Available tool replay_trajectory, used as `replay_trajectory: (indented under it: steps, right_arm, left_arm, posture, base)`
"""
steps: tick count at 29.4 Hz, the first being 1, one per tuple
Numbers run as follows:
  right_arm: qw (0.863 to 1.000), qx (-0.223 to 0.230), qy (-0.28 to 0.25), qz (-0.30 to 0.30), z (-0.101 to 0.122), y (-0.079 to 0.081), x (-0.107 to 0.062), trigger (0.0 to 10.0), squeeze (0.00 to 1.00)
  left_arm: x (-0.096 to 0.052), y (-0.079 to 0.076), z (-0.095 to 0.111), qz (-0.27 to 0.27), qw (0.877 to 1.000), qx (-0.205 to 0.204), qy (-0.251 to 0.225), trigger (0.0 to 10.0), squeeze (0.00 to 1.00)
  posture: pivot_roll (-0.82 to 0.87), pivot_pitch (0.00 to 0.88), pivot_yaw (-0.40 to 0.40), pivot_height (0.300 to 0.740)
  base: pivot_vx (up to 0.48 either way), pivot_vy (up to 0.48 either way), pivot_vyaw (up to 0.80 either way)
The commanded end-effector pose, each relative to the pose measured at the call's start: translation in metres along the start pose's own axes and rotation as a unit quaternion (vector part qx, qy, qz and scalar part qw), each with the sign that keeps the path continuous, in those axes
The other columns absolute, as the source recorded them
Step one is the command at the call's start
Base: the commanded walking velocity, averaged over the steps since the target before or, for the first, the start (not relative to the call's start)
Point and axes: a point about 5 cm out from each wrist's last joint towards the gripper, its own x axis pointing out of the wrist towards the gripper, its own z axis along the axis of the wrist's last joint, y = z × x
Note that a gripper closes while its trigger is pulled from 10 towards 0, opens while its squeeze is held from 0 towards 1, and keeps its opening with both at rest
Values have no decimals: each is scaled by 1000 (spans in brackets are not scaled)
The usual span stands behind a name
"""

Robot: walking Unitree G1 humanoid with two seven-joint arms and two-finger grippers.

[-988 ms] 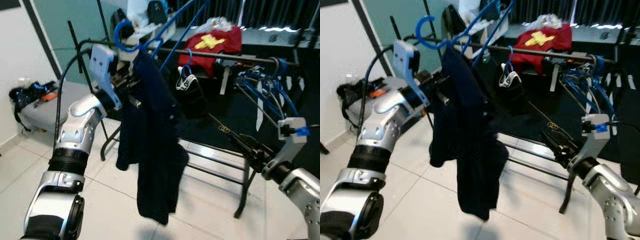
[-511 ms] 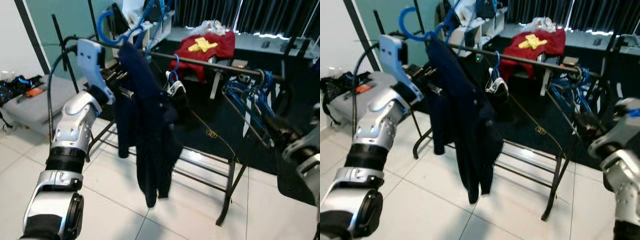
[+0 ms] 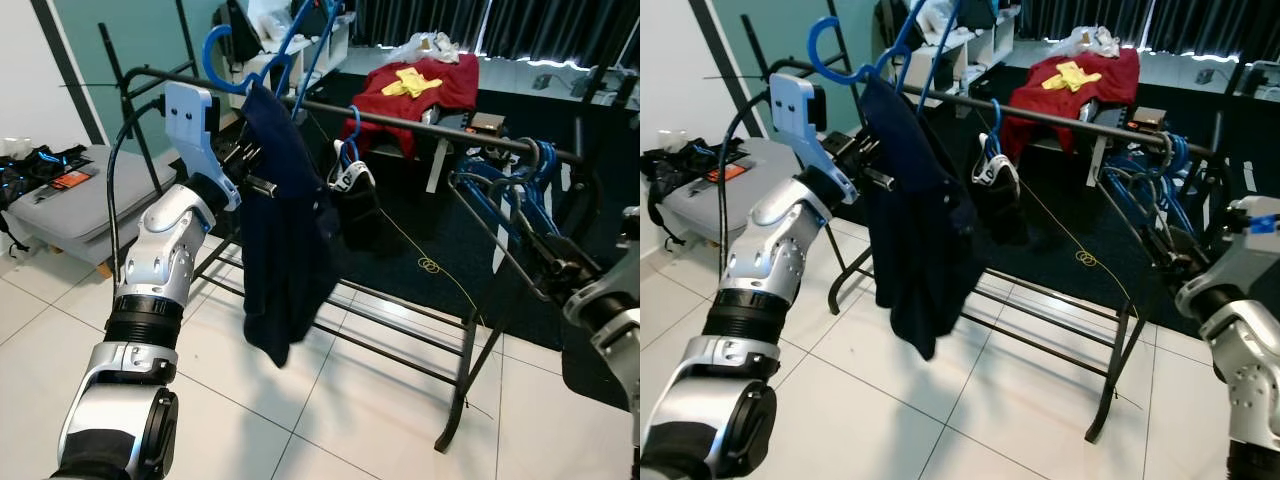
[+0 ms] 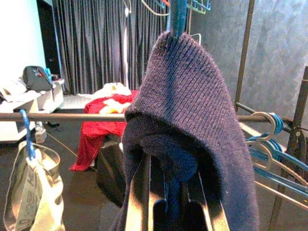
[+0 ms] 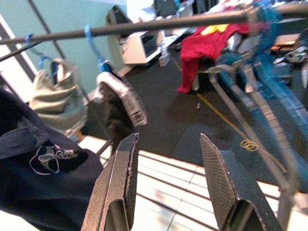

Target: Hang hanger

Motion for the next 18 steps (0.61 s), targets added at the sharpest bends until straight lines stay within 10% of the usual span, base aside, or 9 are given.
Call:
replay_trajectory:
  steps: [1,8,18]
  right_arm:
    - [1000,5,10,11,-6,5,2,10000,0]
    - [997,3,40,58,-23,27,7,10000,0]
    - [996,-3,47,78,-24,31,7,10000,0]
  left_arm:
    - [2,-4,6,-6,1000,3,-11,10000,0]
    - [-10,-6,-12,-11,1000,8,18,10000,0]
    - [-29,-14,-34,-98,990,51,83,10000,0]
  posture:
    - [-153,0,-34,740]
    - [-145,0,-35,740]
    - [-136,0,-25,740]
  base:
    - [0,454,0]
    - [0,459,0]
    - [0,0,0]
